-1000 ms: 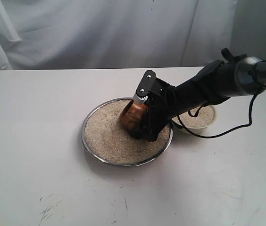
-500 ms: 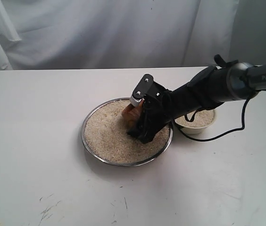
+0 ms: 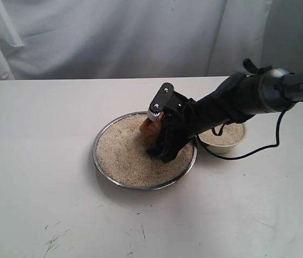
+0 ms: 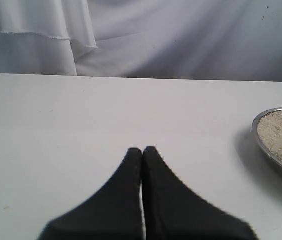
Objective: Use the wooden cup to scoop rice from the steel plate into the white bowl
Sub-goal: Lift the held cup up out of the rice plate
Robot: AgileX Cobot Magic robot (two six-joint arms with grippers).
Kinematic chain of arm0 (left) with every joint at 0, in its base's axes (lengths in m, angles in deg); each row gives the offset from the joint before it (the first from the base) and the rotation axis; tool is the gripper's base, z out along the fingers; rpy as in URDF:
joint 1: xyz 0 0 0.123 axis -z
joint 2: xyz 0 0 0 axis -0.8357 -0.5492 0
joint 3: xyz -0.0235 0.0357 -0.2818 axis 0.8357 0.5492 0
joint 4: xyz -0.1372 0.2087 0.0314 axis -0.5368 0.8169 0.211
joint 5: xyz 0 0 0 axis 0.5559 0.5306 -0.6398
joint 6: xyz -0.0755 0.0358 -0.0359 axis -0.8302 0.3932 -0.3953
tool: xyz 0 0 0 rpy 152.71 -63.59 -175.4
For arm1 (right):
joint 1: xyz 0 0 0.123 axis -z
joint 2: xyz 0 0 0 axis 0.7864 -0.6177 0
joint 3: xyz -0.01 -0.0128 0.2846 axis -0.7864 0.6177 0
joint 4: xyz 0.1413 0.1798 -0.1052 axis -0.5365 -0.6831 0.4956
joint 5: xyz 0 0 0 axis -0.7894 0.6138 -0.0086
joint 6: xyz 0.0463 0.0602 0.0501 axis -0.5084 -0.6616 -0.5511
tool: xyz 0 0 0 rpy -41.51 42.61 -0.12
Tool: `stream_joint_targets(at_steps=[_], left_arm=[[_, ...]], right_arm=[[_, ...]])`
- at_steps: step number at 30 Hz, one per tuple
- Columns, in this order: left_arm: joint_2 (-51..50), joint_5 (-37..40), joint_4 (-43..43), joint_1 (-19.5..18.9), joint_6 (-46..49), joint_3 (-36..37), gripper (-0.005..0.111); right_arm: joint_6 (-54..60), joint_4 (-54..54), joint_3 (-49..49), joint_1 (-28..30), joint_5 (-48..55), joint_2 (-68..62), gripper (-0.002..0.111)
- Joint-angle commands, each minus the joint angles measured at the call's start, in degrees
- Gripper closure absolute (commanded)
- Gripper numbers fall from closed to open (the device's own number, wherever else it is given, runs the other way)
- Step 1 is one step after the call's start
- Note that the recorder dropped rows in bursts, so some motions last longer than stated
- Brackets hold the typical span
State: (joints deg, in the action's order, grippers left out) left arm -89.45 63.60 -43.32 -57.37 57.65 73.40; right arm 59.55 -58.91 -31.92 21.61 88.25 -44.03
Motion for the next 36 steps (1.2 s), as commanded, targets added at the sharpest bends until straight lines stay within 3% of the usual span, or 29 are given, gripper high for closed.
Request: stream_joint_targets(at_steps=[1, 12, 25, 36], left_arm=[[0.29, -0.36, -0.04, 0.09, -0.18, 0.26, 0.107], [0.29, -0.36, -0.04, 0.09, -0.18, 0.26, 0.107], [0.29, -0.36, -0.04, 0.09, -0.18, 0.26, 0.107], [0.29, -0.36, -0.04, 0.09, -0.18, 0.26, 0.107]], right_arm=[[0.01, 1.04, -0.32, -0.10, 0.09, 3.18, 0.108], [-0.44, 7.50, -0.32, -0.83, 2.61, 6.35, 0.108], [-9.45, 37.25, -0.32, -5.46, 2.62, 10.12, 0.108], [-9.16, 40.06, -0.32, -5.45, -8.20, 10.12, 0.108]])
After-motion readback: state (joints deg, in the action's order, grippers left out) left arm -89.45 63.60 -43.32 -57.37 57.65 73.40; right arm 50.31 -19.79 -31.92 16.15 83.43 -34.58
